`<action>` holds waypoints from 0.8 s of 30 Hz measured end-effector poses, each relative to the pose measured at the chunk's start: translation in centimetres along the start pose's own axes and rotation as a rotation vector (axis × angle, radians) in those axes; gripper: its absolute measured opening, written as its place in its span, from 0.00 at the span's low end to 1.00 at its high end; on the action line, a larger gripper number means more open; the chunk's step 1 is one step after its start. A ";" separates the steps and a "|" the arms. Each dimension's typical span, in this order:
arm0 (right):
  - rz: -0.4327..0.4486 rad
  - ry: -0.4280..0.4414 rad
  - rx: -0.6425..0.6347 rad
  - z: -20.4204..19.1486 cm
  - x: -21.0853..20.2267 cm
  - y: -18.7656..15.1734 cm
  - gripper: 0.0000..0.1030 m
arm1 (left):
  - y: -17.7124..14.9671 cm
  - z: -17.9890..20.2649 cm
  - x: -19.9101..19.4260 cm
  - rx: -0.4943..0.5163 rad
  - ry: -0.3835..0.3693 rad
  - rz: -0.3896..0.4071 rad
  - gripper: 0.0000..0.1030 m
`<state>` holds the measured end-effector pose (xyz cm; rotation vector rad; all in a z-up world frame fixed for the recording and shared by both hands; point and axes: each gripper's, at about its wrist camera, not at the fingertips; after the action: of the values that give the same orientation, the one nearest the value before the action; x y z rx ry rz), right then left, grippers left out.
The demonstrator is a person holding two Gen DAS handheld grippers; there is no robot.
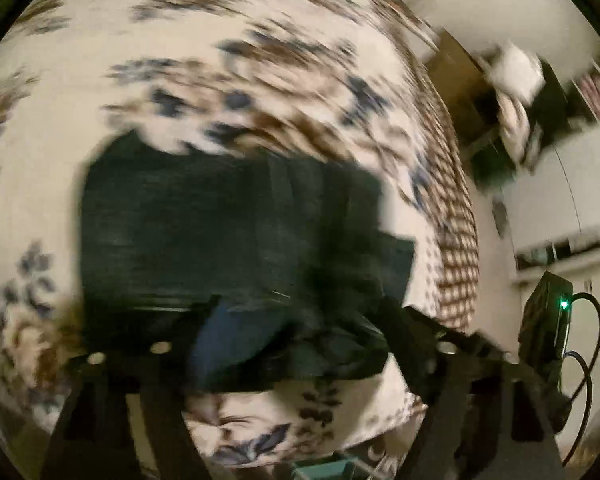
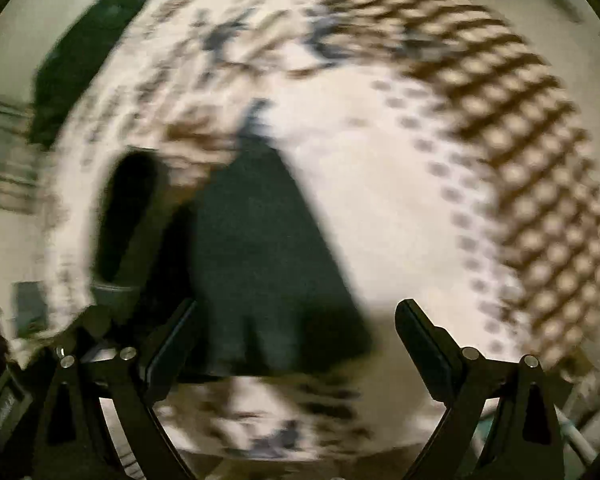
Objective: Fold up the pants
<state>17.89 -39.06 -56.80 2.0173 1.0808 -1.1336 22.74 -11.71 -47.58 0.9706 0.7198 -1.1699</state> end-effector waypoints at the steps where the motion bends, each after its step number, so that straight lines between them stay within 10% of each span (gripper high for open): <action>1: -0.015 0.050 -0.010 -0.8 0.6 0.7 0.96 | 0.2 -0.9 -0.9 -0.014 0.045 0.030 0.76; 4: -0.045 0.132 -0.032 -3.2 3.1 2.4 0.96 | 0.8 -3.6 -1.7 -0.024 0.176 0.044 0.80; 10: -0.128 0.031 -0.161 -6.9 8.7 3.7 0.92 | 1.9 -8.0 -0.8 -0.056 0.351 -0.004 0.80; 15: -0.054 -0.080 -0.273 -7.9 6.9 2.3 0.18 | 2.2 -7.9 -0.7 -0.036 0.373 0.007 0.80; 24: 0.102 -0.162 -0.182 -4.7 -1.5 2.0 0.12 | 2.7 -6.1 0.1 -0.005 0.348 0.004 0.80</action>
<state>21.09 -36.92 -53.10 1.7872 0.9521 -1.0842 25.45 -6.02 -49.63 1.1861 0.9961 -1.0048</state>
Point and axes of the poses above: each gripper's, at about its wrist camera, not at the fingertips, and x roughly the way its jaws point, z to its right, y to its top
